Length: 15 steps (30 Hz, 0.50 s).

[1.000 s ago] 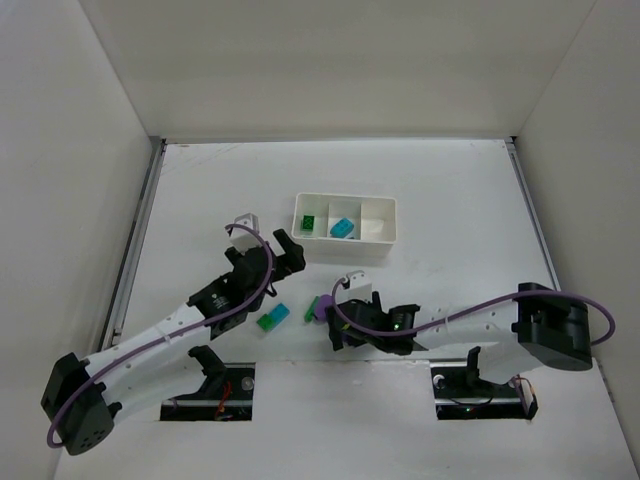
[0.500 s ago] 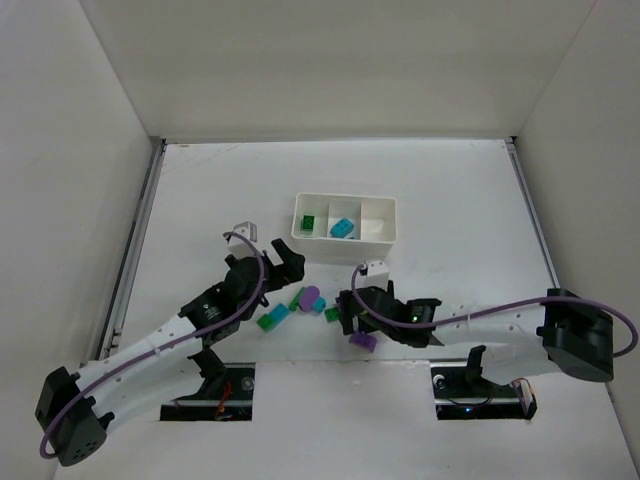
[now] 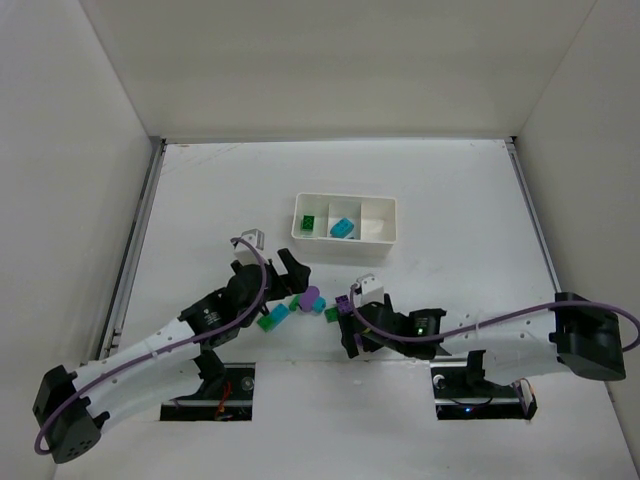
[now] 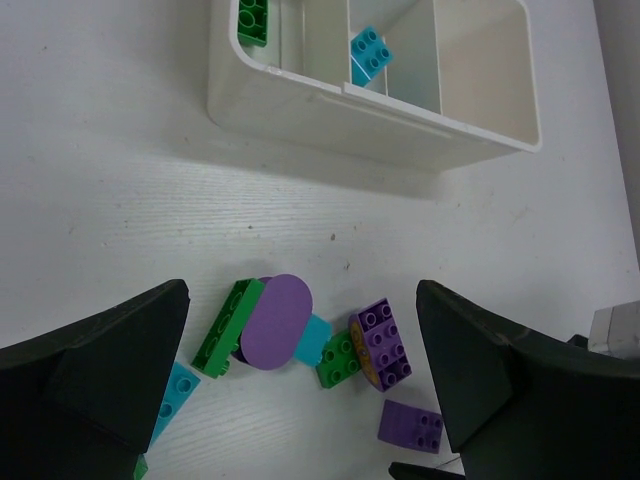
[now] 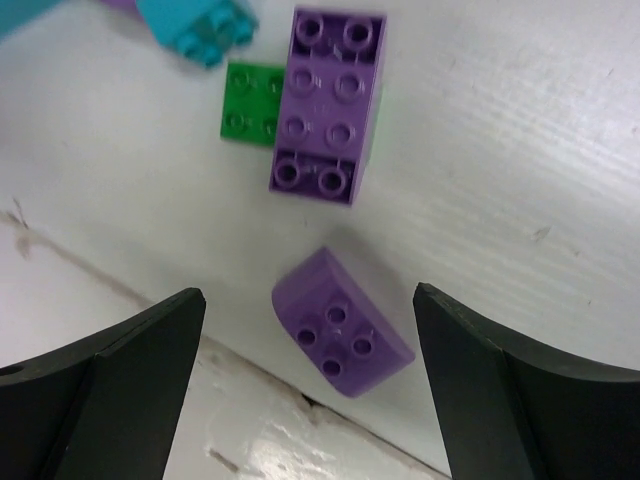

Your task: Sort the legos into containers by color

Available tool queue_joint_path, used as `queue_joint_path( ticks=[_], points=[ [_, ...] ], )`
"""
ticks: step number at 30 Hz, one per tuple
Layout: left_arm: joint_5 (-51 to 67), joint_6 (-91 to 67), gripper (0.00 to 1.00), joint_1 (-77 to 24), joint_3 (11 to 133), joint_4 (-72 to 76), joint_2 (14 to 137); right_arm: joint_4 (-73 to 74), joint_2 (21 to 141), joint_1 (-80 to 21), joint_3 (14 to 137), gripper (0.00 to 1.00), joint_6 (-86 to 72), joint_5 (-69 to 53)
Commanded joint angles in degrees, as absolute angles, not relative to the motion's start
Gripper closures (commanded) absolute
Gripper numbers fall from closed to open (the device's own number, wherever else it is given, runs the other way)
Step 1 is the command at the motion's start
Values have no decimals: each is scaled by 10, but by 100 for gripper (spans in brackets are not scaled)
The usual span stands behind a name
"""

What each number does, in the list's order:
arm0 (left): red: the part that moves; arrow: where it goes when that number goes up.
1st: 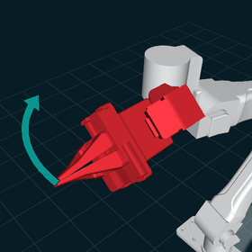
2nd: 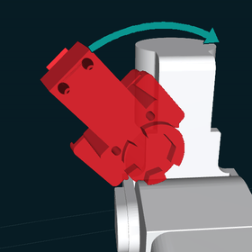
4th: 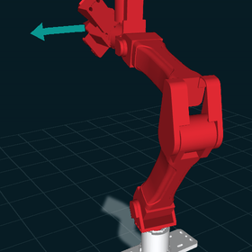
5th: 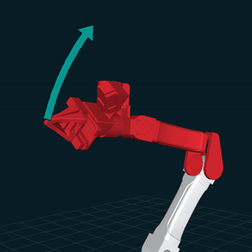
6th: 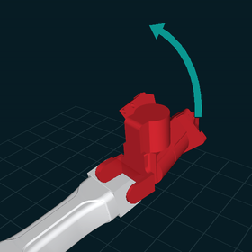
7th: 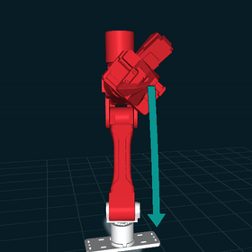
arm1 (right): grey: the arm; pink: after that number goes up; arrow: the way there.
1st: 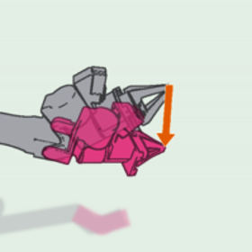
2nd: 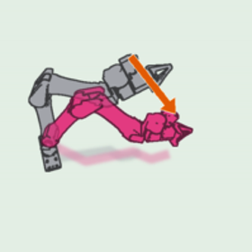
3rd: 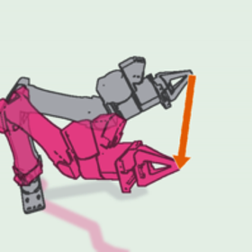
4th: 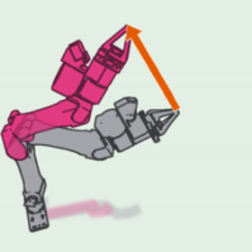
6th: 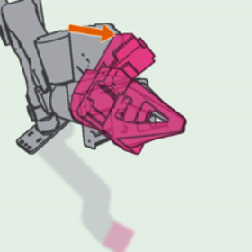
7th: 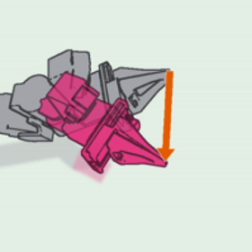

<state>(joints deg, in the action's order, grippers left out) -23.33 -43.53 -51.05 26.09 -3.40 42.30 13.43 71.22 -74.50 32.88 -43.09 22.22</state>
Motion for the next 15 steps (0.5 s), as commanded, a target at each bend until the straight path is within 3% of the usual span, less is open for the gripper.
queue_joint_path(
  ticks=[1,6,12,15],
  points=[
    [-234,-430,0,-504,256,-33,425,165,715,-767,328,9,-431,199],
    [-231,-426,0,-492,265,-26,442,188,753,-771,345,15,-440,214],
    [-230,-423,0,-486,263,-16,445,193,797,-776,367,54,-432,226],
    [-230,-421,9,-483,262,-13,444,208,781,-779,381,69,-427,240]
  ],
)
